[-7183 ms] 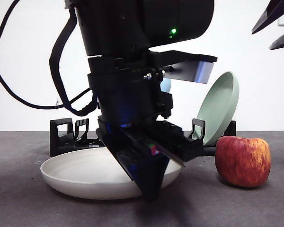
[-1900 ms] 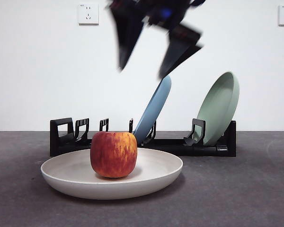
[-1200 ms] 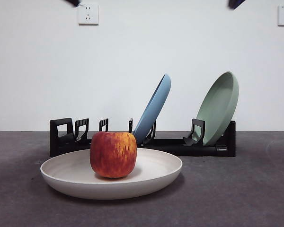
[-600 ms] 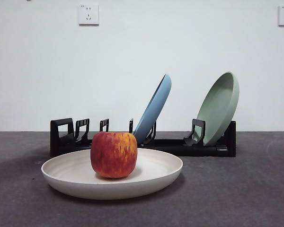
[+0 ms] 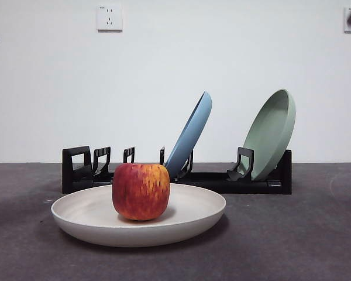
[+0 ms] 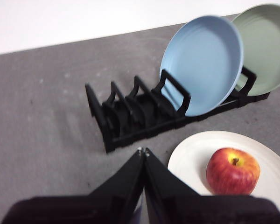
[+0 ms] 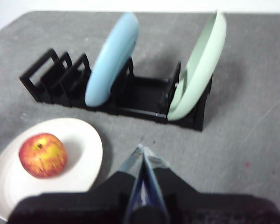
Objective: Take the yellow plate from the plate rack,put the plate on the table,take the apple from the table,put the apple in the plate
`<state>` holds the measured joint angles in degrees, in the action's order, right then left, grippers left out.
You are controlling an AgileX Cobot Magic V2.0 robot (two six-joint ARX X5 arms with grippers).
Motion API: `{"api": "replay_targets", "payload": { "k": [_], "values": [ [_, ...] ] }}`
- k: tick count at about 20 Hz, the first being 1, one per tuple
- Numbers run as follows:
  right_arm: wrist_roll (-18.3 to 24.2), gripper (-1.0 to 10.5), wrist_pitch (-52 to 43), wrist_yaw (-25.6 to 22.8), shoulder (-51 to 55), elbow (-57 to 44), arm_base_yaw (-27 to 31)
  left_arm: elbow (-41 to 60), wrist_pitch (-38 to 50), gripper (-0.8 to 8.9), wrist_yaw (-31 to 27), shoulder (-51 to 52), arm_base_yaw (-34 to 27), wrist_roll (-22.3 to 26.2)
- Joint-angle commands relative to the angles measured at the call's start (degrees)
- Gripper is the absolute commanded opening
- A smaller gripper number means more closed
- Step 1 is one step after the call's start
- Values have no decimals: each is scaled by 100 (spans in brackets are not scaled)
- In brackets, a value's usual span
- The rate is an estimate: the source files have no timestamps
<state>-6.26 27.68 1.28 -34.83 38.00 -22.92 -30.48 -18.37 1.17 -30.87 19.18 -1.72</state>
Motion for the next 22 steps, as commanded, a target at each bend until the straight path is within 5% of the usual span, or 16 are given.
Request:
{"api": "replay_targets", "payload": {
  "k": [1,5,18,22],
  "values": [
    [-125,-12,-166,-42,85,-398,-2,245,240,-9,-9,286,-15,-319],
    [-229,-11,-101,-350,-68,-420,-2,238,144,-7,2,323,-15,-315],
    [-221,-11,-61,-317,-90,-420,-2,238,15,-3,-4,245,-15,-302],
    [-223,-11,-61,-317,-90,-420,-2,269,221,-3,-103,822,-280,345]
  ]
}}
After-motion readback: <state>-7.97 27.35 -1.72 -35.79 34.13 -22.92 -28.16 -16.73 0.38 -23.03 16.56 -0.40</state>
